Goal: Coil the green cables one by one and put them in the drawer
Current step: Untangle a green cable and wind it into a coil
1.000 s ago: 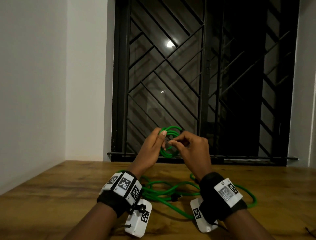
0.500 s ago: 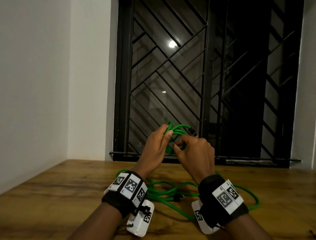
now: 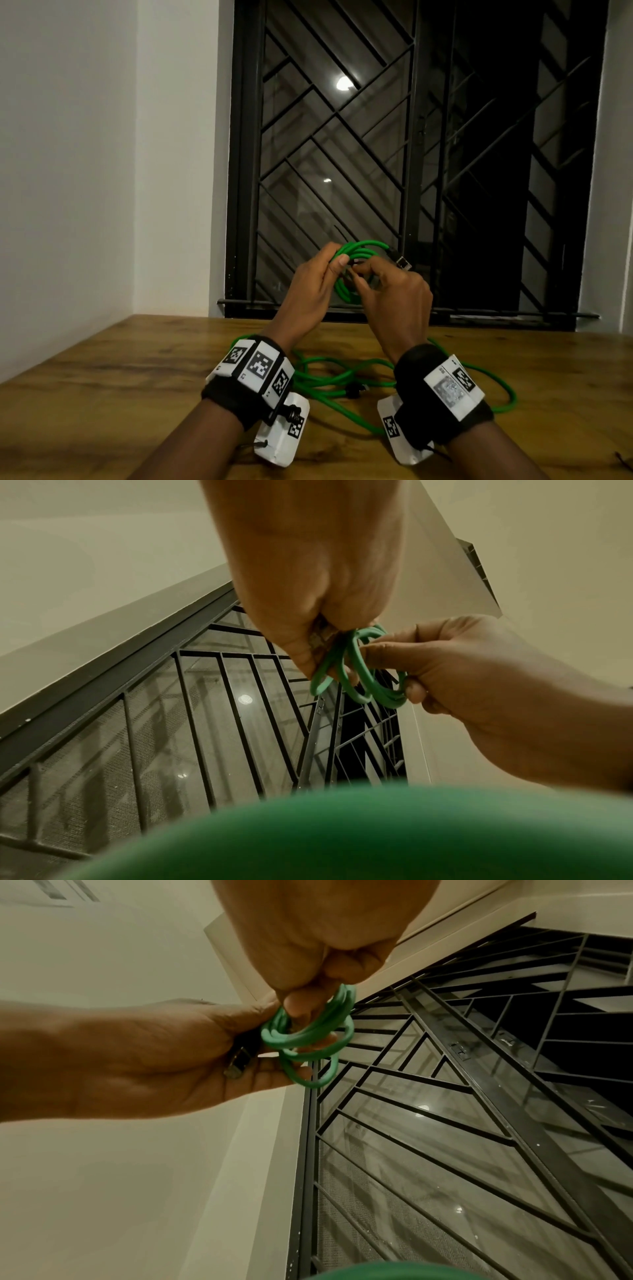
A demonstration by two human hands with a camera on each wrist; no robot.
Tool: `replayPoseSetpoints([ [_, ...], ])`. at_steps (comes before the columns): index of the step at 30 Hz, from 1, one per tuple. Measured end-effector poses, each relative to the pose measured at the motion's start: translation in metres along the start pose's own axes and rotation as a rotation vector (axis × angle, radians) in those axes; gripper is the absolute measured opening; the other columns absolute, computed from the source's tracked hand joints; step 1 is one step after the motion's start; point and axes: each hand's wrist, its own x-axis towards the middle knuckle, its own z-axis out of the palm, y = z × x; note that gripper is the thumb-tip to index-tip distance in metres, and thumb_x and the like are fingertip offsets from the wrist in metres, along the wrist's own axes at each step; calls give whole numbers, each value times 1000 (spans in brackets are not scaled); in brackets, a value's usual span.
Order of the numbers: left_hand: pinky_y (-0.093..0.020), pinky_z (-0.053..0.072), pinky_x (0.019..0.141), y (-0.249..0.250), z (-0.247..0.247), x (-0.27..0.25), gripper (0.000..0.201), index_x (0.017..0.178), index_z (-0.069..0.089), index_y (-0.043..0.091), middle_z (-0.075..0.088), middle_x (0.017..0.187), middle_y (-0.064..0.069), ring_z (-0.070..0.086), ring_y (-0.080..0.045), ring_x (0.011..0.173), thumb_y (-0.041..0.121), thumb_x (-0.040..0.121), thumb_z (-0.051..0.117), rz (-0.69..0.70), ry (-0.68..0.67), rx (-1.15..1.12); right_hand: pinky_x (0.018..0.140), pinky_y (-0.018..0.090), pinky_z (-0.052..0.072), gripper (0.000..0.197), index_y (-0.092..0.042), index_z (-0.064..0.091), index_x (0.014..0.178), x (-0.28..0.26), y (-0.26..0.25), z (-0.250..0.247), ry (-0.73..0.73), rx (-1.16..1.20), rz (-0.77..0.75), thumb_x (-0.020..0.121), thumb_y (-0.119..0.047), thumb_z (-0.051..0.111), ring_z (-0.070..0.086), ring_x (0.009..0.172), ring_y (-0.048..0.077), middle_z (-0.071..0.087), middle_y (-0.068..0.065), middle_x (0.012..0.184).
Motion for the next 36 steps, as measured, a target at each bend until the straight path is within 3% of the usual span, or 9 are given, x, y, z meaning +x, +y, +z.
replayPoseSetpoints([
  [3,-40,50,67,-2,2,-1,26,118,57,13,66,89,-3,64,-14,77,30,106,40,-41,-4,-4,50,34,52,12,-26,73,84,1,5,1,13,31,22,80,-25,84,70,64,19,74,-6,73],
  [7,-42,52,94,-3,1,1,34,133,56,15,69,115,0,65,-11,108,29,106,42,-100,-58,-103,51,37,54,9,-26,73,83,0,9,2,20,65,52,82,-29,81,69,63,18,73,-7,71],
  [10,-41,49,100,1,3,2,33,134,54,13,67,120,0,63,-10,113,25,107,39,-121,-79,-161,54,39,55,8,-25,73,84,1,13,5,-1,131,56,84,-30,79,69,64,14,73,-9,74],
  [13,-39,51,96,2,6,0,34,134,51,12,67,117,-1,64,-10,110,28,107,38,-96,-72,-116,59,39,57,7,-18,76,85,2,16,8,-29,283,57,85,-24,79,69,67,7,74,-10,77],
  [17,-33,54,77,1,4,-2,26,124,50,10,65,96,2,65,-7,87,26,106,40,-89,-79,-34,60,38,58,5,-17,79,85,4,16,4,-117,379,43,87,-21,77,69,66,4,74,-12,77],
  [21,-29,42,60,0,1,0,16,109,48,10,57,79,1,56,-9,68,25,105,44,-86,-73,75,54,31,54,7,-25,79,86,6,17,-4,-144,201,-52,86,-32,78,64,62,1,74,-14,74],
  [29,-36,40,63,0,-5,0,18,99,57,10,64,85,-17,59,-35,78,24,103,47,-241,-137,36,54,25,36,18,-19,69,90,7,18,-9,-124,-79,-246,87,-37,69,52,94,16,58,-2,97],
  [33,-44,42,63,0,-9,1,16,97,53,8,64,76,-6,60,-32,72,21,103,46,-246,-170,44,75,29,44,14,-20,67,88,11,18,-6,-203,46,-239,88,-34,66,54,112,14,62,-3,119],
  [36,-41,42,61,-1,-13,1,15,98,51,12,62,75,-9,56,-22,64,26,100,45,-197,-202,87,90,32,30,11,-27,60,87,12,20,-3,-302,26,-249,89,-35,68,50,126,10,57,-10,141],
])
